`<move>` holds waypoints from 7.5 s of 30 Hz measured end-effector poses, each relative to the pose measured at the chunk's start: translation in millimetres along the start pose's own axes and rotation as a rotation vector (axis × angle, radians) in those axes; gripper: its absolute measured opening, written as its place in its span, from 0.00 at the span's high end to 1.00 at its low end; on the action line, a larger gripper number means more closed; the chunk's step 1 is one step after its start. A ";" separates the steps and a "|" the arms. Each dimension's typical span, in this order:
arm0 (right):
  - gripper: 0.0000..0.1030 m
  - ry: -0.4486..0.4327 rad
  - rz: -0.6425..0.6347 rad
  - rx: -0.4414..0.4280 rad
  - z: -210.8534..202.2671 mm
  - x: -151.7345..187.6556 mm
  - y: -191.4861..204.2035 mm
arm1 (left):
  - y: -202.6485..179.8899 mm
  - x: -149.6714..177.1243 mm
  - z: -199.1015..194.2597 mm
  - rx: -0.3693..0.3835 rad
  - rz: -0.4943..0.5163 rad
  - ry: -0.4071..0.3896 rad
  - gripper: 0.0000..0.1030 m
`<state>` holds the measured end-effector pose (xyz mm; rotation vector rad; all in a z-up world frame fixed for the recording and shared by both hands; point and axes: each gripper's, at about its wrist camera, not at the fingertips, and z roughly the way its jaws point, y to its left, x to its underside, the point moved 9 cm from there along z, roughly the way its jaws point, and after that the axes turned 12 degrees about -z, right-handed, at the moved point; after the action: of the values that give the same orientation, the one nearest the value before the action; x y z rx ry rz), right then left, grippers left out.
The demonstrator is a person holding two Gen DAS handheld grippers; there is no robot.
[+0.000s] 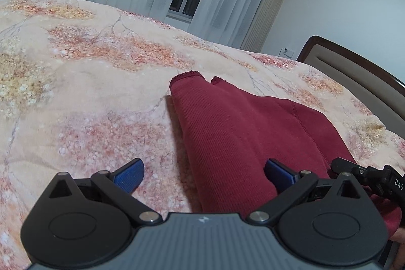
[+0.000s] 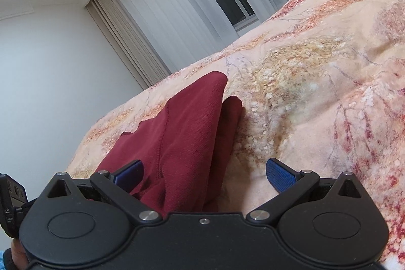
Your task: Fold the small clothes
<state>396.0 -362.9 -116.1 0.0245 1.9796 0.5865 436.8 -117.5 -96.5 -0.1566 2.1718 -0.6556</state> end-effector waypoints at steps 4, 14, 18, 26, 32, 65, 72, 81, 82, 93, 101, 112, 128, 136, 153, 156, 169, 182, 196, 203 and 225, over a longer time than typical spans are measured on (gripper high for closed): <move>0.00 -0.002 0.002 -0.001 -0.4 -0.1 0.1 | 0.2 0.0 -0.5 0.005 -0.003 -0.005 0.00; 0.00 -0.004 0.004 -0.002 -0.6 -0.1 0.5 | 0.4 -0.1 -0.9 0.009 -0.005 -0.006 0.00; 0.00 -0.005 0.004 -0.002 -0.7 -0.1 0.6 | 0.3 -0.1 -1.0 0.009 -0.005 -0.006 0.00; 0.00 -0.005 0.003 -0.002 -1.0 -0.1 0.8 | 0.5 0.0 -0.9 0.010 -0.005 -0.006 0.00; 0.00 -0.018 0.005 -0.043 -3.5 -1.6 4.7 | 0.8 0.1 -0.8 0.011 -0.006 -0.007 0.00; 0.70 0.018 0.021 -0.066 -7.0 1.6 12.3 | -39.8 -11.8 -7.8 -0.030 0.070 0.144 0.59; 0.76 0.016 -0.094 -0.004 -16.5 -19.4 44.2 | -57.7 -28.9 -30.4 -0.004 0.132 0.126 0.73; 0.77 -0.028 -0.167 -0.073 -7.5 -45.1 122.2 | -21.0 -76.4 -93.1 -0.035 0.104 0.043 0.74; 0.77 -0.026 -0.160 -0.084 -3.1 -44.4 131.8 | -13.2 -80.4 -100.0 -0.048 0.101 0.036 0.74; 0.77 0.064 -0.146 -0.146 48.6 1.6 215.7 | 86.7 -85.0 -138.3 -0.154 0.001 0.040 0.73; 0.73 0.105 -0.188 -0.085 57.7 18.7 215.8 | 115.6 -70.1 -133.0 -0.130 -0.085 0.040 0.70; 0.15 0.087 -0.312 -0.005 37.4 21.7 217.2 | 119.8 -60.3 -154.3 -0.171 -0.158 0.017 0.13; 0.01 -0.145 -0.460 0.071 -82.6 16.9 243.7 | 78.6 -14.7 -257.4 -0.267 -0.048 -0.192 0.01; 0.01 -0.212 -0.482 0.104 -144.6 45.7 250.5 | 62.3 26.8 -301.7 -0.308 0.017 -0.284 0.00; 0.01 -0.240 -0.580 0.214 -191.8 106.7 251.6 | 65.6 86.4 -334.3 -0.362 0.098 -0.342 0.00; 0.01 -0.226 -0.580 0.210 -190.2 111.7 250.5 | 68.1 87.5 -334.1 -0.369 0.105 -0.341 0.00; 0.01 -0.215 -0.567 0.219 -184.2 112.7 246.0 | 73.2 91.1 -332.1 -0.380 0.105 -0.327 0.00; 0.01 -0.211 -0.566 0.219 -183.6 114.1 245.6 | 72.0 92.9 -330.7 -0.381 0.110 -0.322 0.00; 0.01 -0.214 -0.563 0.222 -183.1 113.8 245.1 | 73.0 92.6 -330.4 -0.381 0.109 -0.322 0.00; 0.01 -0.213 -0.563 0.221 -183.3 113.9 245.0 | 75.4 93.3 -331.9 -0.385 0.104 -0.322 0.00; 0.01 -0.214 -0.562 0.221 -183.5 113.7 244.8 | 75.6 93.4 -333.3 -0.386 0.100 -0.320 0.00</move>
<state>129.1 -188.7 -45.6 -0.3115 1.7263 -0.0017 131.9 50.1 -29.8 -0.3303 1.9573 -0.1350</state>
